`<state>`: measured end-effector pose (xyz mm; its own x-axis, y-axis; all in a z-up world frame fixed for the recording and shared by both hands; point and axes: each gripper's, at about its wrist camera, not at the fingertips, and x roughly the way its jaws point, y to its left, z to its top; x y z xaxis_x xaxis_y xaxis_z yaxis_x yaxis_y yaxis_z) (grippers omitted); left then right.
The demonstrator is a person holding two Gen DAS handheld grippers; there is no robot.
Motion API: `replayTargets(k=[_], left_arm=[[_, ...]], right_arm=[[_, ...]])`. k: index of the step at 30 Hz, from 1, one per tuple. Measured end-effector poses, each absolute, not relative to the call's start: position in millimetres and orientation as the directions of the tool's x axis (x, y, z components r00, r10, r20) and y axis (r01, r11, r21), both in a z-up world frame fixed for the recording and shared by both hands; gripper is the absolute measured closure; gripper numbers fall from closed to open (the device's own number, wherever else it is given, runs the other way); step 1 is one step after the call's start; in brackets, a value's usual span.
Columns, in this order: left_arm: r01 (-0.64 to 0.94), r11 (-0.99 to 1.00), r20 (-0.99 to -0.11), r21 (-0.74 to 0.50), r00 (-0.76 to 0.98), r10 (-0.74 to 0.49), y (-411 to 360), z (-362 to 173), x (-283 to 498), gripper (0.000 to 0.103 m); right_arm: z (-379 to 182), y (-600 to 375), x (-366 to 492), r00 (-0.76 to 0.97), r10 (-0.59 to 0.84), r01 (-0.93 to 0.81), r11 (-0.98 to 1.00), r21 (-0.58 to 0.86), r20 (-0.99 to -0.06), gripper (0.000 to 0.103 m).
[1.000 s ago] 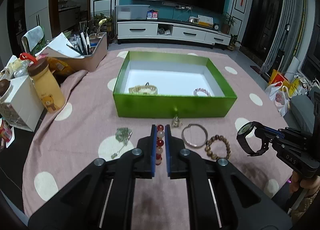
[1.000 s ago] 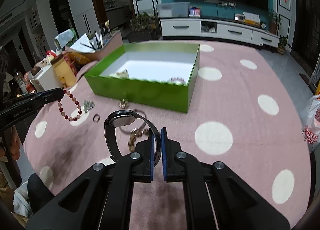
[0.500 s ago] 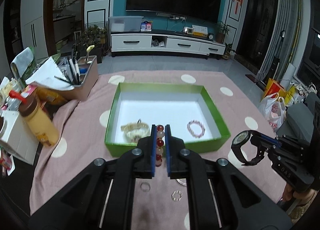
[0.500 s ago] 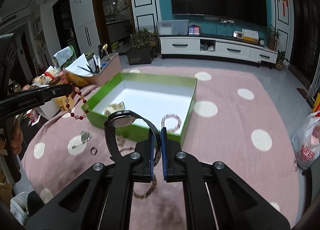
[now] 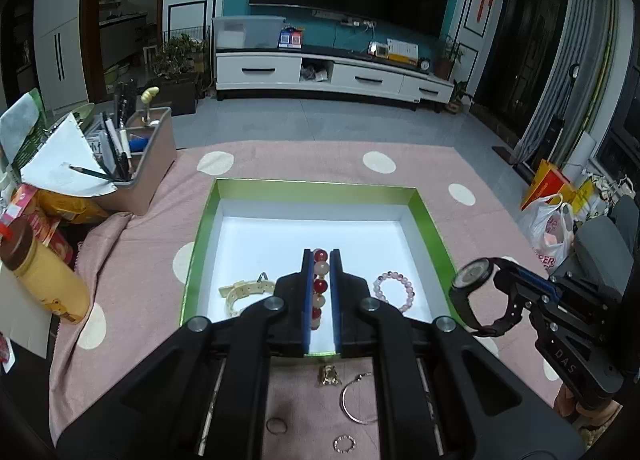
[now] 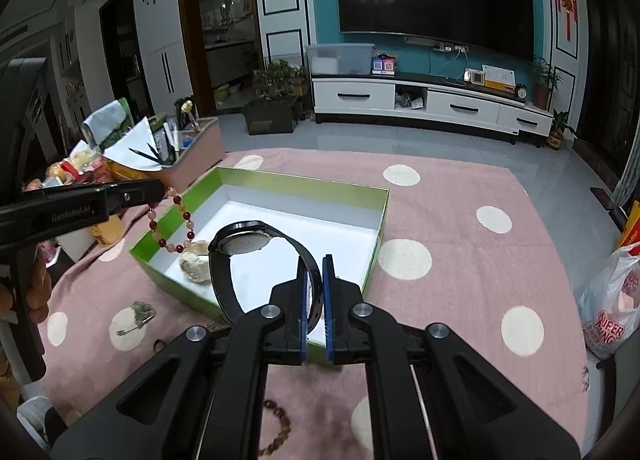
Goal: Organize jewelry
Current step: 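Carry the bracelet and black watch into the green box and release both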
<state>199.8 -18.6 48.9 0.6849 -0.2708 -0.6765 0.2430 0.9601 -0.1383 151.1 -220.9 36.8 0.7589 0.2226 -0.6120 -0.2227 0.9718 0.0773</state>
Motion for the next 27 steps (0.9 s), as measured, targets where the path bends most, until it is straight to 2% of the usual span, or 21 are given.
replayTargets(k=[19,27], left_arm=[[0.244,0.958,-0.785,-0.149,0.560,-0.265,-52,-13,274,0.096],[0.210,0.971,-0.824,-0.110,0.527,-0.208,-54,-37,294,0.096]], right_arm=[[-20,-189,246,0.631,0.113,-0.175,0.985,0.001,-0.768,0.097],[-39,-178,266,0.572,0.079,-0.157,0.987,-0.015,-0.816,0.097]])
